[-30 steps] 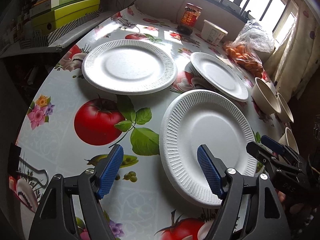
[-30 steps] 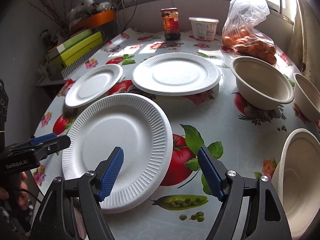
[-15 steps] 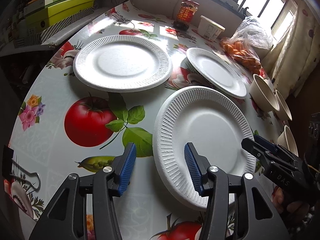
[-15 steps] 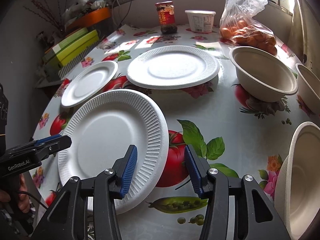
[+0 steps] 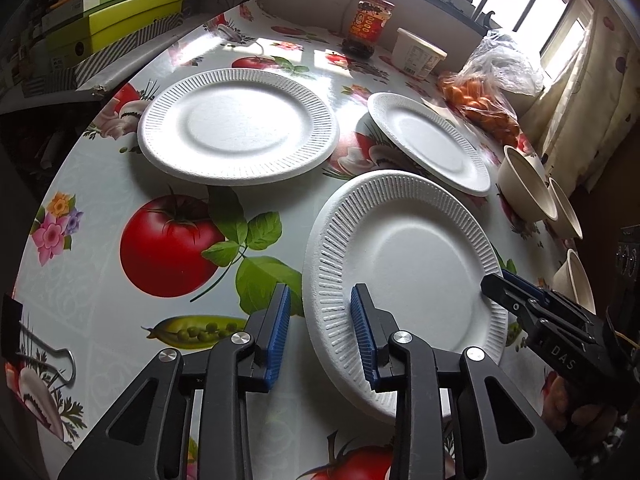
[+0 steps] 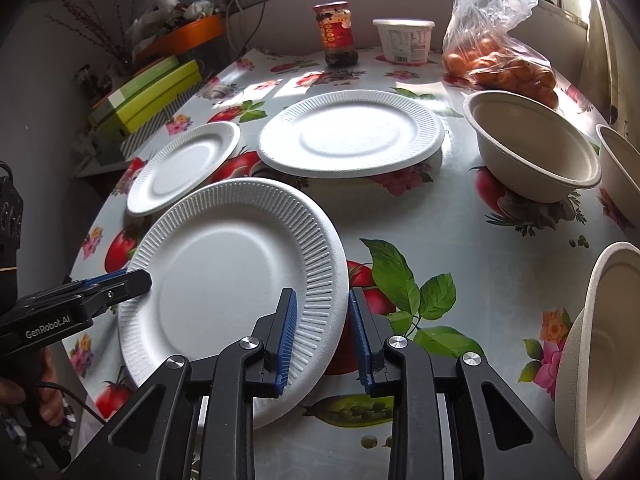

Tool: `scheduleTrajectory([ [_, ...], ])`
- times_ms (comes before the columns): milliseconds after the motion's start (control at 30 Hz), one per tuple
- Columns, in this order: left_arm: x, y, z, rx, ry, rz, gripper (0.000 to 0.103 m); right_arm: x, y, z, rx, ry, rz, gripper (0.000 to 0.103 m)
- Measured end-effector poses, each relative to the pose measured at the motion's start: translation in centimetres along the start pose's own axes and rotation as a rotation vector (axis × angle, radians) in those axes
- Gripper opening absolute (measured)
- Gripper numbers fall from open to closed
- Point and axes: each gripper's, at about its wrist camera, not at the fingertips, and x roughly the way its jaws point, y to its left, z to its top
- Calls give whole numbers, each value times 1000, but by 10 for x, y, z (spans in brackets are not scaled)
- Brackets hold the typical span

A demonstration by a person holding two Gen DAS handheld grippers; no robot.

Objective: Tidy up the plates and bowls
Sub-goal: 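Grasp the rim of the large white paper plate with both tools, then lift the white paper plate with both tools and carry it across the table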

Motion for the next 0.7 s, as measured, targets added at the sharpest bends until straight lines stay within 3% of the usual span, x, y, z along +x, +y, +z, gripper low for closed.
scheduleTrajectory([
  [100,0,-1,-1,0,4,-8,26,0,0,0,2,-4,2,25],
  [700,-12,3,11,0,-23,3,26,-7,7,13,-1,-18,4,21],
])
